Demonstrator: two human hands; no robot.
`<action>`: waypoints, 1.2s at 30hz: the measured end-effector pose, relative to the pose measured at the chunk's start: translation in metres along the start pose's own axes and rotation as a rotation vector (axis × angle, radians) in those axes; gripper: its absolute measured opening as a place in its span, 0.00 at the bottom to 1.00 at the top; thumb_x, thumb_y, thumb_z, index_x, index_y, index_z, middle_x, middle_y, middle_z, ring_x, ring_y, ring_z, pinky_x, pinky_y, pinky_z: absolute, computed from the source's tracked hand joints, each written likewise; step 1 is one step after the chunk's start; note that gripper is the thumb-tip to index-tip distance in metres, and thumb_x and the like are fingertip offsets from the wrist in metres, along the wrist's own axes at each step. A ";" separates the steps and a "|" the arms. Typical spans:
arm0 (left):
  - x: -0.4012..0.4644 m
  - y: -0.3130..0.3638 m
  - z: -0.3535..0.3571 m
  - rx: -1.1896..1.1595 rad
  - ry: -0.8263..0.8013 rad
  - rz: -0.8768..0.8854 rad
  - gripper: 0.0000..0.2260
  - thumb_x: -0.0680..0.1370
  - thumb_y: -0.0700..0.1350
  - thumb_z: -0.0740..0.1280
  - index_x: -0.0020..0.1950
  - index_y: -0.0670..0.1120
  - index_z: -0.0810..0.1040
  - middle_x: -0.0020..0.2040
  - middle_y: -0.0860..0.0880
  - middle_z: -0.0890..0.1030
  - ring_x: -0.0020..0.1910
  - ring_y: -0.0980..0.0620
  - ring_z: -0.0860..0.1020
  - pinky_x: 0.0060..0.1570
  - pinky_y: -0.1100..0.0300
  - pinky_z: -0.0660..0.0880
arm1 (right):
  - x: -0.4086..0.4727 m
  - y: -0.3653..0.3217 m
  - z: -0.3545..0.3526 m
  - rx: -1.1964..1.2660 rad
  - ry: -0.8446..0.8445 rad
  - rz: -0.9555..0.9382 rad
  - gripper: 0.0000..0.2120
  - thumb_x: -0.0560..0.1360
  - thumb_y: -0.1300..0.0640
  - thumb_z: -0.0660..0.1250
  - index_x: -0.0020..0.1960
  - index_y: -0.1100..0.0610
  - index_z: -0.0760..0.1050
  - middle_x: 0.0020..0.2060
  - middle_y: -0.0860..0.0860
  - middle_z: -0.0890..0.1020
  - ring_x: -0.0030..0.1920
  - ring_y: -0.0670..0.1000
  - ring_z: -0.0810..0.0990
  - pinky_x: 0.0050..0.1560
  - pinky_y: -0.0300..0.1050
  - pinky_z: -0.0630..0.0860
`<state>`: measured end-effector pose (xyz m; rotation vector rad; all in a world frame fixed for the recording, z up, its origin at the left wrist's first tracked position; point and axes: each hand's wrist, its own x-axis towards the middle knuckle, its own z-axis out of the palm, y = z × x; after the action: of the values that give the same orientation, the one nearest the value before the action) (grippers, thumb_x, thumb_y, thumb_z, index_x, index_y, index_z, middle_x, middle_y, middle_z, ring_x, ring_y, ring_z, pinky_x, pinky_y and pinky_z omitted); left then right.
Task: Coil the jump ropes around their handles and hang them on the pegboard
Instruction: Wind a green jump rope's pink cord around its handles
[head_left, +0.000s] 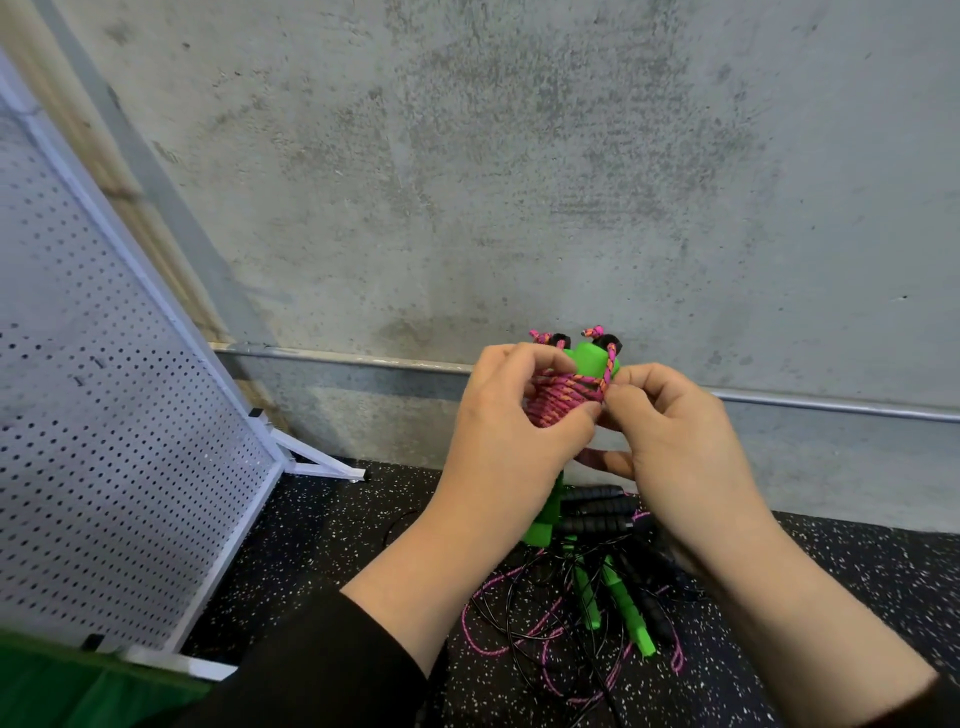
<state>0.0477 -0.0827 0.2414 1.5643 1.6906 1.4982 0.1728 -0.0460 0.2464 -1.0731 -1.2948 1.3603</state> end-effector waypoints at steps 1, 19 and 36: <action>0.000 -0.002 0.002 0.040 -0.001 0.020 0.15 0.71 0.44 0.78 0.53 0.55 0.78 0.54 0.58 0.75 0.53 0.60 0.75 0.53 0.70 0.70 | -0.001 0.001 0.001 0.038 0.003 0.021 0.09 0.76 0.61 0.65 0.38 0.56 0.78 0.38 0.64 0.78 0.42 0.55 0.77 0.46 0.67 0.83; -0.008 0.002 0.007 0.471 0.131 0.164 0.13 0.73 0.54 0.60 0.56 0.54 0.72 0.52 0.56 0.78 0.53 0.50 0.72 0.46 0.49 0.76 | -0.005 0.009 0.015 0.086 -0.040 0.096 0.11 0.78 0.57 0.64 0.44 0.66 0.76 0.39 0.58 0.77 0.40 0.54 0.75 0.38 0.55 0.77; -0.002 -0.001 0.001 0.331 0.058 0.227 0.06 0.74 0.48 0.66 0.51 0.52 0.76 0.48 0.58 0.78 0.49 0.53 0.73 0.48 0.56 0.70 | -0.006 -0.005 0.004 -0.040 0.020 -0.019 0.05 0.74 0.60 0.72 0.40 0.55 0.82 0.37 0.53 0.85 0.40 0.52 0.82 0.49 0.67 0.83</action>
<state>0.0480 -0.0836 0.2396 1.9574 1.9260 1.4337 0.1702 -0.0521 0.2517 -1.0963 -1.3188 1.3117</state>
